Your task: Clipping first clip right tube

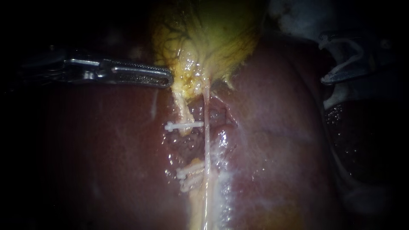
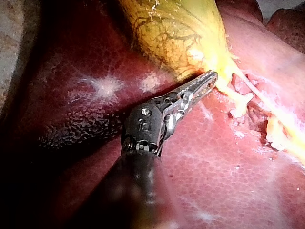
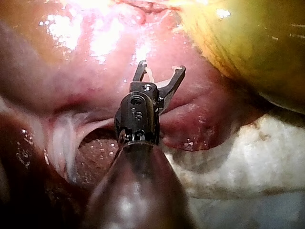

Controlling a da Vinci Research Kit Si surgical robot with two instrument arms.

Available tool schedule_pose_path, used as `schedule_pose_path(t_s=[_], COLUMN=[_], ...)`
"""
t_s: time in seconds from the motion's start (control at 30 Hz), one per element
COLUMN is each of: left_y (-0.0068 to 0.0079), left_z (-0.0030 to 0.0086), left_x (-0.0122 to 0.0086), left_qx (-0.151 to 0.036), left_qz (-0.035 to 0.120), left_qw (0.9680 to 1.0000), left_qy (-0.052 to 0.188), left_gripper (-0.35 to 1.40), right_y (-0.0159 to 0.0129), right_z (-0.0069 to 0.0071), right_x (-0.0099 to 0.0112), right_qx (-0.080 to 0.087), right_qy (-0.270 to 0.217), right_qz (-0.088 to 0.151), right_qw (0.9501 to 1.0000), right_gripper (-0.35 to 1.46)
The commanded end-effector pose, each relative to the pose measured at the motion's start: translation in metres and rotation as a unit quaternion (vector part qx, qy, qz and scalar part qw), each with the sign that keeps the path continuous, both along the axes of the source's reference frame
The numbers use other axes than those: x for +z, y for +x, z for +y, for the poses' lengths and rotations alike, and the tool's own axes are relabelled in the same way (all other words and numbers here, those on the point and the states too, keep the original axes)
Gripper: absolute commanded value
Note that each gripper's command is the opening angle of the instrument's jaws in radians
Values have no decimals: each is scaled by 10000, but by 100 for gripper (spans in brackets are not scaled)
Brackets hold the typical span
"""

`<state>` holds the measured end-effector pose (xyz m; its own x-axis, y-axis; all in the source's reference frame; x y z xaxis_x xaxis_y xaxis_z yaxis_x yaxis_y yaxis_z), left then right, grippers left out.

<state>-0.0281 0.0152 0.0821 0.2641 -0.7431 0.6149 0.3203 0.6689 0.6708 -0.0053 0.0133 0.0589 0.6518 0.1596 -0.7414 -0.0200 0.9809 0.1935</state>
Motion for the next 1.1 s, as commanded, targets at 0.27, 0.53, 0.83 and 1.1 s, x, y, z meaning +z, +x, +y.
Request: schedule_pose_path(t_s=[0.27, 0.53, 0.83, 1.1], left_y=[5, 34, 53, 53], left_z=[1, 15, 26, 23], left_x=[-7, -38, -69, -77], left_qx=[15, -91, -252, -261], left_qz=[-13, 36, -12, -15], left_qw=[10000, 9999, 9997, 9996], left_qy=[19, 40, -17, -39], left_gripper=[-35, -35, -35, -35], right_y=[0, 0, 0, 3], right_z=[0, 0, 0, -2], right_x=[0, -1, 0, -1], right_qx=[0, -1, -1, -48], right_qy=[0, 0, 0, 51], right_qz=[1, 2, 2, 56], right_qw=[10000, 10000, 10000, 10000], right_gripper=[56, 56, 56, 56])
